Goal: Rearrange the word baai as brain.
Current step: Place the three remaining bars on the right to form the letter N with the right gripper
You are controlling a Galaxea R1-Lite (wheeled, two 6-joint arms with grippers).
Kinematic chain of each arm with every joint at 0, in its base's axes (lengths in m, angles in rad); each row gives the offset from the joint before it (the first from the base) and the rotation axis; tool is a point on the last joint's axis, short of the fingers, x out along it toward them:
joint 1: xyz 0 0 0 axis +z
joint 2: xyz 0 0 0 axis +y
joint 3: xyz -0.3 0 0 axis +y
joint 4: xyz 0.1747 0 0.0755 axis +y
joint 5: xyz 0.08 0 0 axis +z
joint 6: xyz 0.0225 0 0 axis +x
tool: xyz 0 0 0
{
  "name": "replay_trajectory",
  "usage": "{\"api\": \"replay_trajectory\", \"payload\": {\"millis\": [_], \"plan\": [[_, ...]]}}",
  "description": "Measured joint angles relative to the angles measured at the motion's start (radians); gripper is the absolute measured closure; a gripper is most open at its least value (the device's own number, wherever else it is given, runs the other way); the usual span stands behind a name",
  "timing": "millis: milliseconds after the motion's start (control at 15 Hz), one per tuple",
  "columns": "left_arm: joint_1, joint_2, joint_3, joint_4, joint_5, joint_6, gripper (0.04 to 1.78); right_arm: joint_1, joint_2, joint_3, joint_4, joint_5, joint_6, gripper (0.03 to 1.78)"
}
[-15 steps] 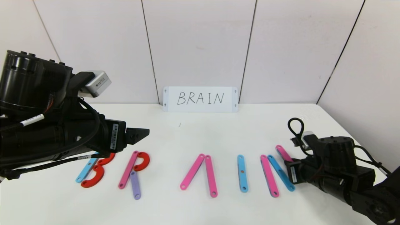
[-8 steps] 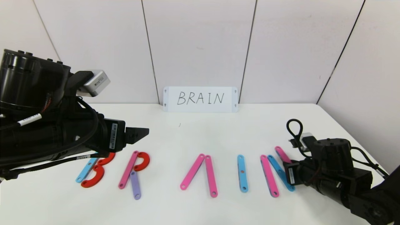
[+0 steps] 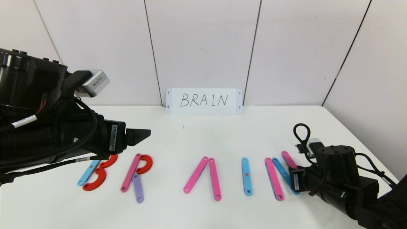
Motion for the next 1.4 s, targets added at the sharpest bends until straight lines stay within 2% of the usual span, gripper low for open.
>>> {"api": "replay_trajectory", "payload": {"millis": [200,867,1400], "plan": [[0.000,-0.003,0.000,0.000,0.000,0.000,0.09,0.002,0.007,0.022,-0.041,0.000,0.000,1.51],[0.000,-0.006,0.000,0.000,-0.001,0.000,0.09,0.035,0.025,0.016,-0.045,-0.027,0.010,1.51],[0.000,-0.006,0.000,0.000,-0.001,0.000,0.09,0.021,0.031,0.013,-0.044,-0.026,0.009,1.51]]}}
